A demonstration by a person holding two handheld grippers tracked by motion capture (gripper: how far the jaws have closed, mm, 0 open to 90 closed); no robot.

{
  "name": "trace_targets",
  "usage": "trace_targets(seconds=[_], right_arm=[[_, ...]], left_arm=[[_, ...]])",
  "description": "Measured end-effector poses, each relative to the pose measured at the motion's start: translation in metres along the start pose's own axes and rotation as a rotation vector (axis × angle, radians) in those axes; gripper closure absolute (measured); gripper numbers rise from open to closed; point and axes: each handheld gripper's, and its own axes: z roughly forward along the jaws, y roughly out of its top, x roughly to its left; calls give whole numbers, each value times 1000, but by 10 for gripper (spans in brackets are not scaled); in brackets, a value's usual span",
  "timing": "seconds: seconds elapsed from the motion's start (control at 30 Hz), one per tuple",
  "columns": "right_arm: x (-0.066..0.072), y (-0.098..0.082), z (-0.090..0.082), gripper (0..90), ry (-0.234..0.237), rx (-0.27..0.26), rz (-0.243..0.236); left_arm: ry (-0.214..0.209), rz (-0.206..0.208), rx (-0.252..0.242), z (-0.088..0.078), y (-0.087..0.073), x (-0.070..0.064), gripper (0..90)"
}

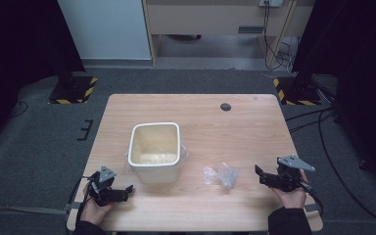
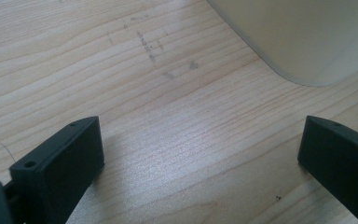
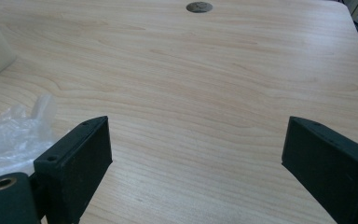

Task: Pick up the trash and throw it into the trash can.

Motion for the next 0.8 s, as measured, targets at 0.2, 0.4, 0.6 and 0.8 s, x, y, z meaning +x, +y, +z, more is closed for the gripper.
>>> trace_targets(seconds=[0.2,0.4,0.6,0.8], right_arm=[[5,13,-6,80,18,-36,-2],[13,26,-11,77,45,-68,-15],[18,39,-15,78,72,-99,-21],[24,55,-15,78,106,-137,-16]], left_arm=[[1,-1,0,0,0,0,0],[4,-3,-1,0,0,-1,0],[6,-5,-1,0,0,-2,0],[7,-6,-1,0,0,-2,0]])
